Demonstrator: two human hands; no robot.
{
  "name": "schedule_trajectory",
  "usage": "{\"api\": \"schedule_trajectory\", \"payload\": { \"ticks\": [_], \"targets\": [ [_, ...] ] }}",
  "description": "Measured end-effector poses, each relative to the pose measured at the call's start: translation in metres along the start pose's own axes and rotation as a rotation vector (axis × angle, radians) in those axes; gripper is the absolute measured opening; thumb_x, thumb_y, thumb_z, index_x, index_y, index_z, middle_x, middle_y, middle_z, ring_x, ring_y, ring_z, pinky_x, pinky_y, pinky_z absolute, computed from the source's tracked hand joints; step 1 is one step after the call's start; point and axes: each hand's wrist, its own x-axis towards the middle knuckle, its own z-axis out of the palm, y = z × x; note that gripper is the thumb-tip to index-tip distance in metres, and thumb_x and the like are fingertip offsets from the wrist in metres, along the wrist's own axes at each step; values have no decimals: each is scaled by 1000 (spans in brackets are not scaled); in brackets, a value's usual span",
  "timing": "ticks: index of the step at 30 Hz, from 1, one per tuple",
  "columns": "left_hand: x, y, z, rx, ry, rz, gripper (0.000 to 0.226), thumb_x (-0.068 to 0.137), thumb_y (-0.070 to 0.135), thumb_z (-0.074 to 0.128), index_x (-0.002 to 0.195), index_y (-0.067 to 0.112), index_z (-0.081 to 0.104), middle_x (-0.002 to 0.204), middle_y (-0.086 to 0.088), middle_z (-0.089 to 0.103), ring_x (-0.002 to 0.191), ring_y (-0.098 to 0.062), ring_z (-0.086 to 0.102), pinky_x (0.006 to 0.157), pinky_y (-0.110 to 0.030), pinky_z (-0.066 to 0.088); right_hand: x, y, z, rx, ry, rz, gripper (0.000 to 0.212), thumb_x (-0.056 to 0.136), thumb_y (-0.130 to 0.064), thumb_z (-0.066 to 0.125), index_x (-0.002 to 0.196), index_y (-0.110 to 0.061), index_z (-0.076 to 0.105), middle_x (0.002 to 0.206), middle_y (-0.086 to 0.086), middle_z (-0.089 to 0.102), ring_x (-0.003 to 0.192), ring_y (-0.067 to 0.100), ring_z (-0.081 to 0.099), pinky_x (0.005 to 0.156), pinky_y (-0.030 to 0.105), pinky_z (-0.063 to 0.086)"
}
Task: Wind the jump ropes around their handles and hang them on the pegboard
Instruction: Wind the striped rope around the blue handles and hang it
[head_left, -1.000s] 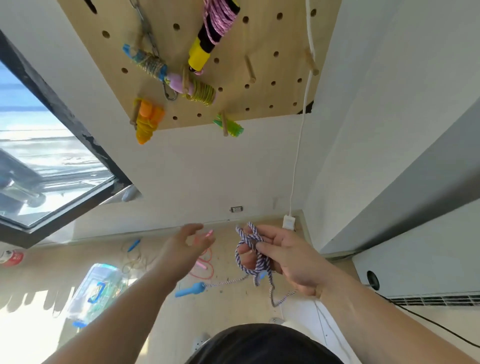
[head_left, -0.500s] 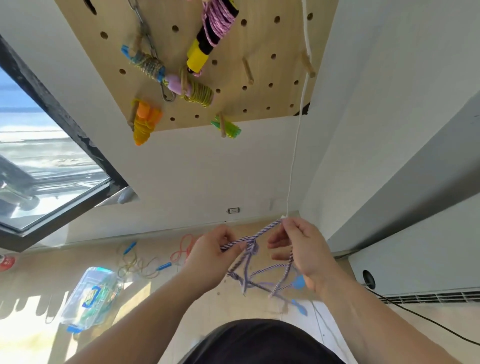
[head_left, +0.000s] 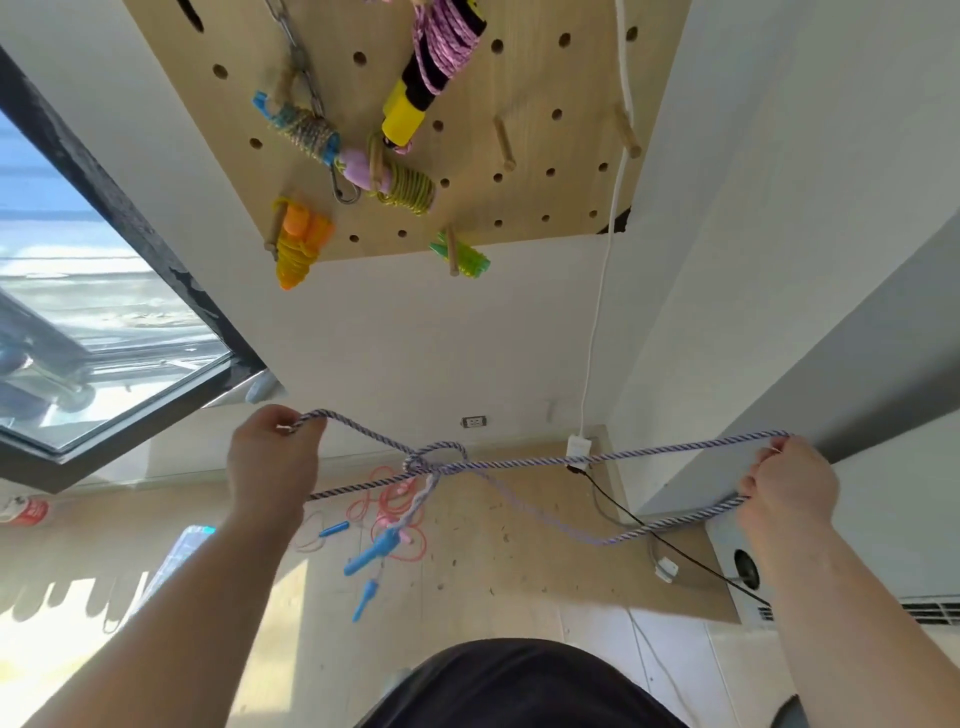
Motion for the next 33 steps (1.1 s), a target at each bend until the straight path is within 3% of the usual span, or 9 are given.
{"api": "schedule_trajectory", "payload": {
  "ticks": [5,10,13,15,19,22,27,30,33],
  "targets": [
    [-10,39,6,-114,-381,-31,20,96,15,62,76,14,66,55,-3,34,49,-17,26,50,-26,21,10,13,8,-210,-51,-89,23,103,-18,45,110,-10,65,88,6,60,79,21,55,62,23,44],
    [-63,86,26,-182,-857,91,19,102,6,54,96,10,71,57,0,23,51,-15,16,48,-24,16,-47,23,48,-652,-612,-236,67,94,-32,70,153,-31,37,151,-9,41,137,12,40,112,34,35],
    [-76,104,30,-140,-1059,185,27,103,2,51,111,17,72,60,-2,24,56,-18,15,51,-31,14,-106,16,77,-680,-1157,-384,71,89,-34,77,147,-47,39,141,-37,40,130,-18,35,102,5,29],
    [-75,112,30,-84,-1131,254,39,102,1,52,124,30,68,58,1,31,55,-19,18,51,-33,17,-131,20,93,-830,-1314,-518,41,92,-42,72,127,-49,53,121,-37,57,112,-22,50,90,6,38],
    [-56,115,28,232,-928,496,55,97,5,59,133,47,59,61,2,47,53,-13,34,54,-28,32,-121,42,107,-1007,-1156,-693,19,102,-29,54,106,-23,71,82,-11,70,75,5,65,72,23,51],
    [-34,109,23,564,-687,659,42,90,3,59,112,39,66,73,-1,61,59,-5,50,57,-19,39,-64,66,90,-1313,-969,-729,23,100,-23,51,93,-17,72,85,-4,69,84,19,66,77,34,53],
    [2,82,7,840,-163,705,20,91,5,54,99,21,63,90,-10,67,81,-35,61,70,-41,53,21,84,19,-1589,-634,-555,24,100,-21,52,78,-25,61,81,-2,63,87,27,63,65,32,39],
    [25,65,2,177,-50,259,16,97,10,54,107,13,65,68,-11,62,61,-30,62,67,-46,58,45,86,-14,-1570,-496,-441,24,103,-21,50,99,-9,71,103,14,72,99,33,65,73,31,43],
    [31,55,4,-276,-245,-313,34,101,40,60,97,6,61,50,-1,37,46,-20,40,63,-42,58,45,87,-27,-1366,-446,-315,35,106,-23,46,93,-4,73,101,21,71,96,36,63,77,36,43]
  ]
}}
